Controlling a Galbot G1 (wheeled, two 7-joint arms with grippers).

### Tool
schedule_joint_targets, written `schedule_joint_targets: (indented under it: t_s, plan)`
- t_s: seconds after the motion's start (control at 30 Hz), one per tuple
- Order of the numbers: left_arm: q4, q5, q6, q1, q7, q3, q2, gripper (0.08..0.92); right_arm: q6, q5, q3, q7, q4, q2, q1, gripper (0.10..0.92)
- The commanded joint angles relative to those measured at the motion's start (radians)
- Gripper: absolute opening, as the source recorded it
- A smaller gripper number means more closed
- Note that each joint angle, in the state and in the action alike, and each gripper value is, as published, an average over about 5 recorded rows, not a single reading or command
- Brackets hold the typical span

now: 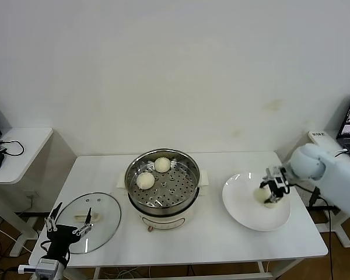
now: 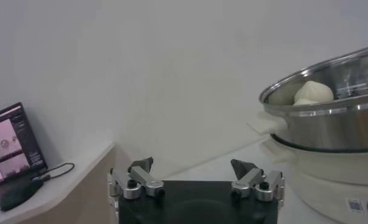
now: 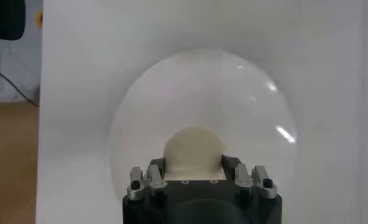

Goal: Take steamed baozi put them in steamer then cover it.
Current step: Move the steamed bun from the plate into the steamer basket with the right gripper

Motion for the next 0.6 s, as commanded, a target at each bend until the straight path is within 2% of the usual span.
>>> schedule_joint_targets:
  t_s: [0.03,0.37,0.6]
  plan:
    - [-0.003,-0.003,0.000,-0.002,0.001,0.000,0.004,0.823,-0.004,0.141,-0.159,-0.005,0.016,0.044,0.361,0.593]
    - [-0.002,-0.010,0.000,-0.003,0.000,-0.011,0.008,0.823,0.007,0.260,-0.349,0.031,0.009,0.303,0.606,0.594]
    - [-0.008,-0.012,0.000,0.001,0.000,-0.027,0.006,0.823,0.068,0.298,-0.412,0.105,-0.003,0.490,0.590,0.594]
